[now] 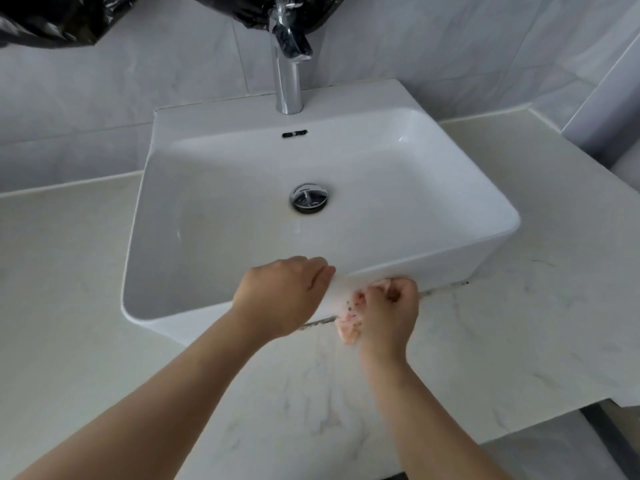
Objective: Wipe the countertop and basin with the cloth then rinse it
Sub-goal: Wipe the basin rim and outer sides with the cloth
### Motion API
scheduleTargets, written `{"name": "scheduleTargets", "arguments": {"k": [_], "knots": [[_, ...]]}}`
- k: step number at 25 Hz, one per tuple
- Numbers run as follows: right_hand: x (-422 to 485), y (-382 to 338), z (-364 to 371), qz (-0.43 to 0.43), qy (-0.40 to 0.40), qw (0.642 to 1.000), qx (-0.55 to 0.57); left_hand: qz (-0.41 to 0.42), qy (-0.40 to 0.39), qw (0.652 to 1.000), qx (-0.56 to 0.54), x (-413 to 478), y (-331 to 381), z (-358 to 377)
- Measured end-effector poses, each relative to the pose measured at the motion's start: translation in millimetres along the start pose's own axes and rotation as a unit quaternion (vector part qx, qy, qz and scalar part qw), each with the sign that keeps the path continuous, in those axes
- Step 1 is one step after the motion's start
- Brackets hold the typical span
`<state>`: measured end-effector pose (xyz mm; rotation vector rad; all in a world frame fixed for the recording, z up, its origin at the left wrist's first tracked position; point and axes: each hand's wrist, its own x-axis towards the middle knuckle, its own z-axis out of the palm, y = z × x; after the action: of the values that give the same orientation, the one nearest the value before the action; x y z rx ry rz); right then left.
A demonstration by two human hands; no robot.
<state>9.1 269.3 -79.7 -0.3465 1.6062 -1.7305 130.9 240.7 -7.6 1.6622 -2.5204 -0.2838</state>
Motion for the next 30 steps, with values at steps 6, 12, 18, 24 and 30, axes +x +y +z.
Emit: {"name": "scheduleTargets", "arguments": {"k": [6,12,18,24,30], "knots": [[150,-64,-79,-0.005,0.044,0.997,0.058,-0.002,-0.028,0.998,-0.054,42,75,13],[180,-93,-75,0.095,-0.178,0.979,0.032,-0.046,-0.088,0.991,-0.091,75,125,17],[178,-110,-91,0.072,-0.289,0.954,0.006,-0.058,-0.123,0.983,-0.119,100,147,18],[201,-122,-87,0.183,-0.369,0.91,-0.048,-0.018,-0.275,0.948,-0.158,141,138,23],[219,-121,-83,0.188,-0.394,0.9,0.011,-0.055,-0.169,0.984,0.004,232,102,62]]}}
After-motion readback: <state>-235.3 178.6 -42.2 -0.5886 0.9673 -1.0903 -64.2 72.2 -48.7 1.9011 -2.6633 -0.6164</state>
